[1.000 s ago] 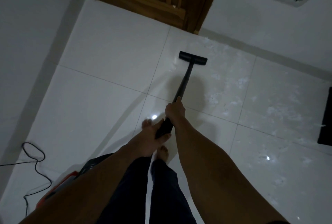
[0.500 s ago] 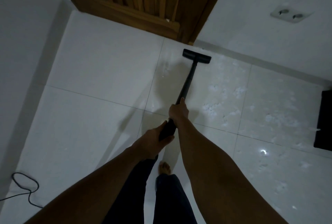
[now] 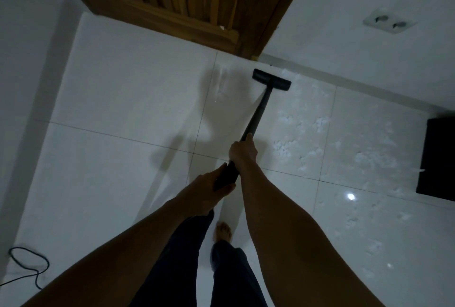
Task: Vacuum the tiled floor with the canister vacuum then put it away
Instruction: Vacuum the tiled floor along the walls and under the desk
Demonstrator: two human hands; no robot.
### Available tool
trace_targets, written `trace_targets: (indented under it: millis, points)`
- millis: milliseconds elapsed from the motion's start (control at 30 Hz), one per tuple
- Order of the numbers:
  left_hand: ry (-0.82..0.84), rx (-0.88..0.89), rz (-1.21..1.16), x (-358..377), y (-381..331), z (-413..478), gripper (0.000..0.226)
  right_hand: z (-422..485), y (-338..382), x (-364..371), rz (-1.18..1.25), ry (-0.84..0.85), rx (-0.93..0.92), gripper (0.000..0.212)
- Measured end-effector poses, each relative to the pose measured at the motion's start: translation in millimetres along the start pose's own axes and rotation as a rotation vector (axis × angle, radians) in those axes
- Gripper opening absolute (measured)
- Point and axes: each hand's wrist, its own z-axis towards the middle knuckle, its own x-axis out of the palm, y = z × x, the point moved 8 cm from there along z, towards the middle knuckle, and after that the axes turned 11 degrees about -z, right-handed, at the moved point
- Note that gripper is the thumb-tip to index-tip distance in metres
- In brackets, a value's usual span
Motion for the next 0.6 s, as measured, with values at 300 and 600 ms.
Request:
trace_targets:
  millis: [300, 600]
  points:
    - [-0.008, 0.031, 0.004, 7, -1, 19, 0.048, 10, 7, -13, -0.055, -0.027, -0.031, 0.07]
    - [-0.021, 0.01, -0.004, 17, 5, 11, 0.058, 0, 3, -20, -0.078, -0.046, -0.056, 0.071]
